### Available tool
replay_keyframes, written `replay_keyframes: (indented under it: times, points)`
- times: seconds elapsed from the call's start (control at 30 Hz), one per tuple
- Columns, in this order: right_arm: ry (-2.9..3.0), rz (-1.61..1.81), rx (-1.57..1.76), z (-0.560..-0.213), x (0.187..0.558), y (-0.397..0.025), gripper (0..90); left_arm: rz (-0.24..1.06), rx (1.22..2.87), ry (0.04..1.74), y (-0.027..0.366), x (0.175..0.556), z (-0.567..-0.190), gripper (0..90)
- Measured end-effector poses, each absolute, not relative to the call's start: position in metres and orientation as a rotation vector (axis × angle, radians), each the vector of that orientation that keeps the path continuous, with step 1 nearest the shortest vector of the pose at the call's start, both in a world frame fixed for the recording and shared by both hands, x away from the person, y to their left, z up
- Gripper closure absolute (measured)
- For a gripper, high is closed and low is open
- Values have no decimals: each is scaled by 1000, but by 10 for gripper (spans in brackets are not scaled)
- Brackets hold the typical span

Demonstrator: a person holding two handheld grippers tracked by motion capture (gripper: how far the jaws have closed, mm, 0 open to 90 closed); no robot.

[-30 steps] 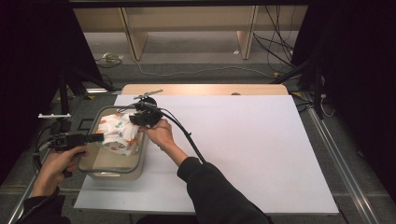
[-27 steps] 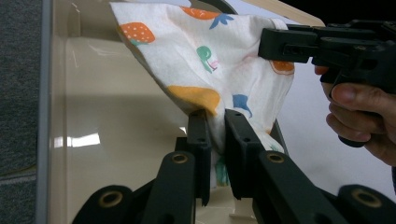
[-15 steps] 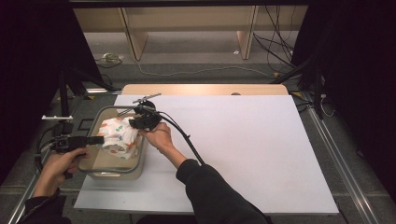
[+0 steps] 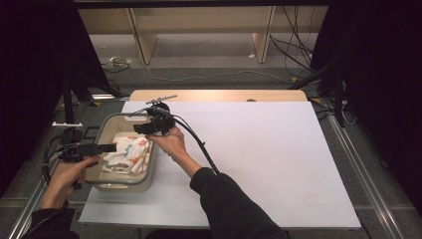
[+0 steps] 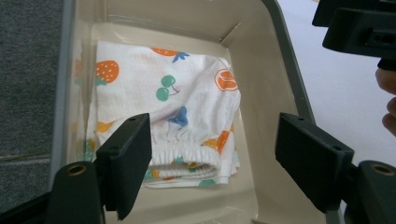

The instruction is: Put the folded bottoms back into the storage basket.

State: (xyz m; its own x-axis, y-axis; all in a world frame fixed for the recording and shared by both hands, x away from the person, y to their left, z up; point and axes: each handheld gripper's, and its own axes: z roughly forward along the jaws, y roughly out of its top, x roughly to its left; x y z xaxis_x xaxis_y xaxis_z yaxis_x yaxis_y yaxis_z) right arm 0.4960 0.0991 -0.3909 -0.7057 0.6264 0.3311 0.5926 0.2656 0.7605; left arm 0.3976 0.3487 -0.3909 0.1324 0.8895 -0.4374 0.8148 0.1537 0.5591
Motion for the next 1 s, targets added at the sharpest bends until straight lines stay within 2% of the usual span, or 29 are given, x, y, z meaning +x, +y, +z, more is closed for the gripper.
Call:
replay_keyframes:
  times: [1.0]
  points:
    - [2418, 1470, 1085, -368, 486, 46, 304, 165, 1675, 1535, 298, 403, -386, 172]
